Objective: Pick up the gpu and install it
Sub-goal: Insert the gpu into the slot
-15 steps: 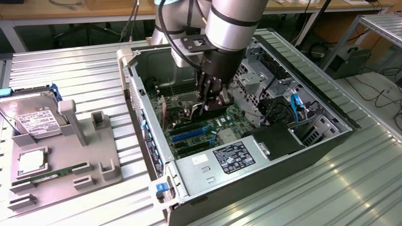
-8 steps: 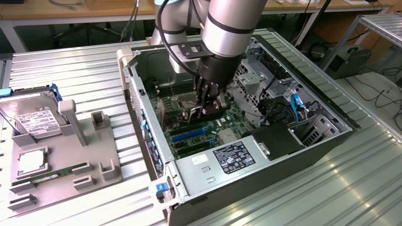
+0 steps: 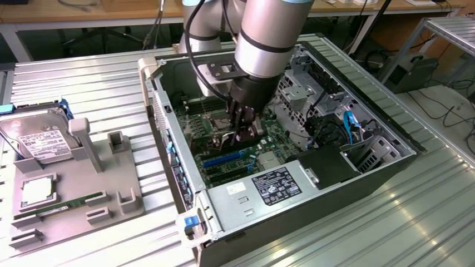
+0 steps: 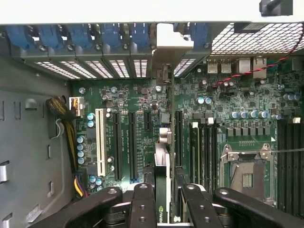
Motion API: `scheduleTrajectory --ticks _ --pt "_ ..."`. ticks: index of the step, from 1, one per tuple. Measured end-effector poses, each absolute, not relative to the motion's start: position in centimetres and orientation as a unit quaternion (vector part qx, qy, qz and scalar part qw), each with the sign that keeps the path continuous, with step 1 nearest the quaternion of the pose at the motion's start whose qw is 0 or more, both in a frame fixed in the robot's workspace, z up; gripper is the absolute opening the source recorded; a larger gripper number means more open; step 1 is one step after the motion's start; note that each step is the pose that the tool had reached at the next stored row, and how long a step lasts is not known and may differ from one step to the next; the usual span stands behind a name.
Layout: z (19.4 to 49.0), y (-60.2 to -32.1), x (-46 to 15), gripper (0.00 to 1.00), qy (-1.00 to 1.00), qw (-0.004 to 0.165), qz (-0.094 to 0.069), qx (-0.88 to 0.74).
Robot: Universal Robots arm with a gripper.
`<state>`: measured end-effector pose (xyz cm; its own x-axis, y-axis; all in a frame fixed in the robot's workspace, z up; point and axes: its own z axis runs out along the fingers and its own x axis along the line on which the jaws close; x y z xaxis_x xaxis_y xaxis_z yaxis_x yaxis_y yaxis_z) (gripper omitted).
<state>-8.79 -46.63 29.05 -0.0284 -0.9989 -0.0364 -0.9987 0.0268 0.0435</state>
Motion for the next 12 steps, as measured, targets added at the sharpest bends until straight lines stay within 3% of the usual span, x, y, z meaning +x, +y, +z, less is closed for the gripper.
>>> scheduleTrajectory --ticks 12 --pt "27.5 -46.6 -9.5 0.26 -0.714 -0.003 -0.023 0.7"
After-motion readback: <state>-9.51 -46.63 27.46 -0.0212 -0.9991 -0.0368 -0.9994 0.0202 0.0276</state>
